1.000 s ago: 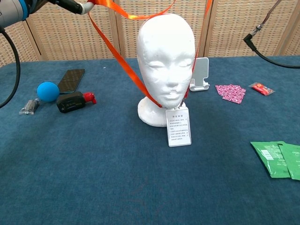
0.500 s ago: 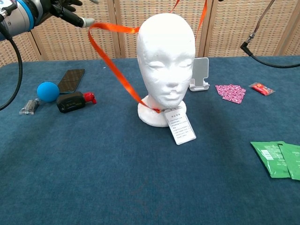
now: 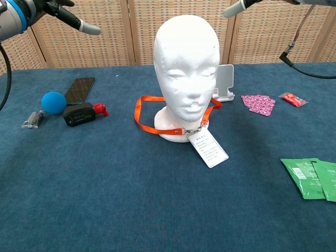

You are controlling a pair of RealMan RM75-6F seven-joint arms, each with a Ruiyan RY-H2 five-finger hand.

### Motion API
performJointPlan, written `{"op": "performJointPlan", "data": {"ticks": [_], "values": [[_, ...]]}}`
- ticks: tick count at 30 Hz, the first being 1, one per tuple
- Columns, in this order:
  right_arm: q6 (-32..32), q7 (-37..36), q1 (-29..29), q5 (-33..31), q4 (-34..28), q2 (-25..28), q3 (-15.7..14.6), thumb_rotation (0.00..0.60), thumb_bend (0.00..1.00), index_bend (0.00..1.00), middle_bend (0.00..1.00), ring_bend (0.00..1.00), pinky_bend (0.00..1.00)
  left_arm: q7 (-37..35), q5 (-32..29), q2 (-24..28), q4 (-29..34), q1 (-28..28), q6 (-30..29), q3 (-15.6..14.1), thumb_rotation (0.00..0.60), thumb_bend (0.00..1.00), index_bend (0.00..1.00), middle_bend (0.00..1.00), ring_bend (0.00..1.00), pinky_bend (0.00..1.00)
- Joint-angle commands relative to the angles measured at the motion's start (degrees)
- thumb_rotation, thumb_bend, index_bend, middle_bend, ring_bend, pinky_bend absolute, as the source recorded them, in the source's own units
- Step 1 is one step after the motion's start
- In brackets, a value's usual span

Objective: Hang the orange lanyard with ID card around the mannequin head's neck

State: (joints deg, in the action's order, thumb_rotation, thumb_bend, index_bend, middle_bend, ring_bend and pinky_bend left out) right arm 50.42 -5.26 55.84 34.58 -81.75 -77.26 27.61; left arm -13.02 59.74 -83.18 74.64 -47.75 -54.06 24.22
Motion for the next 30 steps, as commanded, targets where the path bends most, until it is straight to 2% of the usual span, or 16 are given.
{"op": "performJointPlan", "data": {"ticks": [1, 3, 5, 8, 9, 10, 11, 13, 16, 19, 23, 27, 30], "values": [[1.5, 0.4, -1.5, 1.7, -0.8, 1.3, -0.3, 0.600, 0.26, 0.10, 0.04, 0.00, 0.00, -0.4, 1.6, 1.4, 1.0, 1.4, -1.6, -0.7, 0.600, 0.00, 0.00, 0.00, 0.00, 0.00], [2.4, 1.0, -2.8, 3.1, -1.6, 2.7, -1.0, 0.600, 0.28, 0.10, 0.06, 0.00, 0.00, -0.2, 3.2, 2.7, 2.0, 2.7, -3.2, -1.6, 0.600, 0.00, 0.00, 0.00, 0.00, 0.00], [4.6, 1.6, -5.1, 5.3, -2.7, 4.8, -2.1, 0.600, 0.32, 0.10, 0.14, 0.02, 0.00, 0.3, 5.1, 4.5, 3.6, 5.3, -6.2, -3.1, 0.600, 0.00, 0.00, 0.00, 0.00, 0.00], [7.2, 0.7, -8.4, 8.0, -4.3, 6.9, -2.9, 0.600, 0.40, 0.10, 0.38, 0.27, 0.02, 0.0, 6.8, 6.3, 6.2, 8.4, -9.1, -4.8, 0.596, 0.00, 0.00, 0.00, 0.00, 0.00], [8.8, 1.1, -10.0, 9.2, -4.6, 8.1, -3.7, 0.600, 0.45, 0.09, 0.48, 0.39, 0.09, 0.5, 7.7, 7.1, 7.2, 10.1, -11.1, -5.9, 0.593, 0.00, 0.00, 0.00, 0.00, 0.00], [9.3, 1.1, -10.6, 9.9, -5.0, 8.5, -4.0, 0.600, 0.51, 0.09, 0.56, 0.48, 0.21, 0.7, 8.2, 7.4, 7.7, 10.8, -12.0, -6.3, 0.588, 0.00, 0.00, 0.00, 0.00, 0.00], [10.2, 1.6, -11.8, 11.0, -5.4, 9.4, -4.8, 0.600, 0.55, 0.09, 0.60, 0.53, 0.32, 1.2, 8.8, 7.9, 8.5, 12.0, -13.4, -6.9, 0.588, 0.00, 0.00, 0.00, 0.00, 0.00], [11.0, 2.1, -13.8, 12.5, -6.5, 11.0, -6.1, 0.600, 0.66, 0.08, 0.68, 0.63, 0.59, 2.7, 9.5, 8.9, 10.0, 13.9, -15.7, -8.1, 0.588, 0.00, 0.00, 0.00, 0.00, 0.00], [11.6, 3.0, -15.8, 14.1, -7.4, 12.6, -7.8, 0.600, 0.73, 0.07, 0.74, 0.68, 0.78, 5.0, 10.0, 10.1, 11.4, 15.7, -17.2, -9.3, 0.588, 0.00, 0.00, 0.00, 0.00, 0.00], [12.6, 4.8, -19.6, 17.0, -8.7, 14.8, -11.8, 0.600, 0.76, 0.06, 0.76, 0.71, 0.86, 8.5, 10.2, 12.8, 15.2, 19.4, -20.3, -11.6, 0.586, 0.00, 0.00, 0.00, 0.00, 0.00], [12.1, 5.4, -22.4, 19.7, -10.1, 16.3, -14.9, 0.600, 0.80, 0.06, 0.77, 0.73, 0.90, 11.8, 10.1, 15.4, 19.4, 22.5, -22.7, -13.4, 0.600, 0.00, 0.00, 0.00, 0.00, 0.00], [8.4, 6.1, -25.2, 25.8, -13.1, 19.1, -20.9, 0.600, 0.81, 0.07, 0.78, 0.73, 0.92, 15.7, 10.5, 17.6, 23.2, 26.8, -26.4, -16.0, 0.600, 0.00, 0.00, 0.00, 0.00, 0.00], [7.6, 6.1, -26.4, 29.9, -14.5, 19.8, -23.2, 0.600, 0.81, 0.09, 0.78, 0.73, 0.92, 16.3, 10.8, 18.3, 24.5, 28.5, -27.4, -17.0, 0.600, 0.00, 0.00, 0.00, 0.00, 0.00]]}}
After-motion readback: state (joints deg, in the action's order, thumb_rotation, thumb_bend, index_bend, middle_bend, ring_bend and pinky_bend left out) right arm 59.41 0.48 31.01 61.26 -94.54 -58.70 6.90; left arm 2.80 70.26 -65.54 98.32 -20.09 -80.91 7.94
